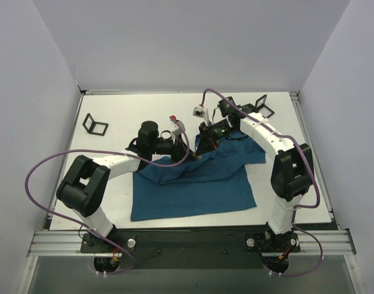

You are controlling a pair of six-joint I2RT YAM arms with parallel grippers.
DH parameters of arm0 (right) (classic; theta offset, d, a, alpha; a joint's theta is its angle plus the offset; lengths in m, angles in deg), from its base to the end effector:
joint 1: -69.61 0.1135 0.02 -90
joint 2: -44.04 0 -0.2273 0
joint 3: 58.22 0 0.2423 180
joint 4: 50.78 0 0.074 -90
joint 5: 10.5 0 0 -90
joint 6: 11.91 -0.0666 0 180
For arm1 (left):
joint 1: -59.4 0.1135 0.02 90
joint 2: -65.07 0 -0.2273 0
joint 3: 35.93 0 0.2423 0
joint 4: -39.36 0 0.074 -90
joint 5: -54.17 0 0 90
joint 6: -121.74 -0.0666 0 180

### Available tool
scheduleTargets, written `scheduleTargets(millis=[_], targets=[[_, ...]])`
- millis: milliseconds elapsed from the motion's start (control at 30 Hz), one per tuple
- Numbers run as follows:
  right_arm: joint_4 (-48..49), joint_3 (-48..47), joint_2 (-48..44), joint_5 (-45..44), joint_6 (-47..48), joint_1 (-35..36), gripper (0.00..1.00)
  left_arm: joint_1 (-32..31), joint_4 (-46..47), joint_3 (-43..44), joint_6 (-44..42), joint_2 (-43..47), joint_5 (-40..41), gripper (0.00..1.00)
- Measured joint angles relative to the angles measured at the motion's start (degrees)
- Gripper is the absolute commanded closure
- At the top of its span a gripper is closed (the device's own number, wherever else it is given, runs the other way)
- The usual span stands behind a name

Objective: Remove the brooch from the garment
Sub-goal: Open the brooch over the flattened clothing.

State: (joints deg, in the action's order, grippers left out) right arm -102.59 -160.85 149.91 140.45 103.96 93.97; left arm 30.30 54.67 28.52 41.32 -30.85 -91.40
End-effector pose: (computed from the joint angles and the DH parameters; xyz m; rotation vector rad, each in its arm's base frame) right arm 0.3267 0.2118 0.2313 -1.3152 1.8363 1.2976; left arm 0.2855 -0.2218 0.1820 1.0118 1.6603 -1.3486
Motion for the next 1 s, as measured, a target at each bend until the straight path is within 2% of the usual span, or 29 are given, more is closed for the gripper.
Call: scheduleTargets(millis=[200,1000], targets=[[0.11,0.0,0.0,-0.52,0.2,0.0,1.0,0.0,-3.02,1.49,-1.16,-0.33,0.11,0.75],[-0.07,-2.58,0.0,-3.32,0.66,0.22,1.0,-0.61,-17.07,8.33,-6.16,-0.13,4.46,0.77]])
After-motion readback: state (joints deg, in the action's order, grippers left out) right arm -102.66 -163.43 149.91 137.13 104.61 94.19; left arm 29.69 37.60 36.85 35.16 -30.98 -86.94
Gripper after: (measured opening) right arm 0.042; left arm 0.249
